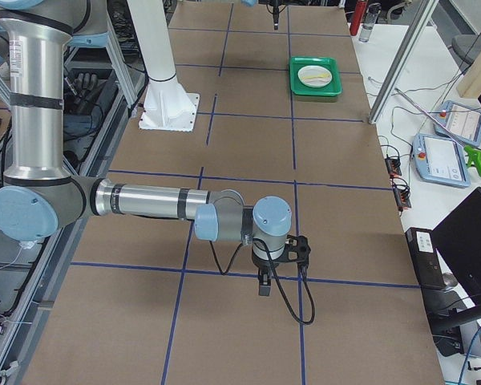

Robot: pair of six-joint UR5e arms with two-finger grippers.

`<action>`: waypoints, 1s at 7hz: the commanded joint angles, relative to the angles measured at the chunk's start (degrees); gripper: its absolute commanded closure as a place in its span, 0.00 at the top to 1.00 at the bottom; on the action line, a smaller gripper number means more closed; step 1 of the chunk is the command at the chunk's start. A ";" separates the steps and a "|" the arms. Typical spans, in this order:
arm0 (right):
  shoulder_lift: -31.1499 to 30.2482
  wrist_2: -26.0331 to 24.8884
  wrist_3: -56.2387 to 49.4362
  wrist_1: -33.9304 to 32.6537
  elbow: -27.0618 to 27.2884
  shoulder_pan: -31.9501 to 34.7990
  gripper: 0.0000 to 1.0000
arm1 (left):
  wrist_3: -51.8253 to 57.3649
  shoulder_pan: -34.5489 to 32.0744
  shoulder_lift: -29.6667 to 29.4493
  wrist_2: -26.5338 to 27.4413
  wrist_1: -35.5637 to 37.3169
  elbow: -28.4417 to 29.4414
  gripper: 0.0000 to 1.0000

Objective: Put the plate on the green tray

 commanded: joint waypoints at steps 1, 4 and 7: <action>0.00 0.00 0.00 0.00 0.00 0.00 1.00 | 21.02 -10.14 4.94 0.09 13.58 -6.51 0.83; 0.00 0.00 0.00 0.00 0.00 0.00 1.00 | 35.18 -19.84 4.70 0.09 31.32 -7.05 0.84; 0.00 0.00 0.00 0.00 0.00 0.00 1.00 | 37.91 -20.37 3.45 0.53 34.65 -8.55 0.84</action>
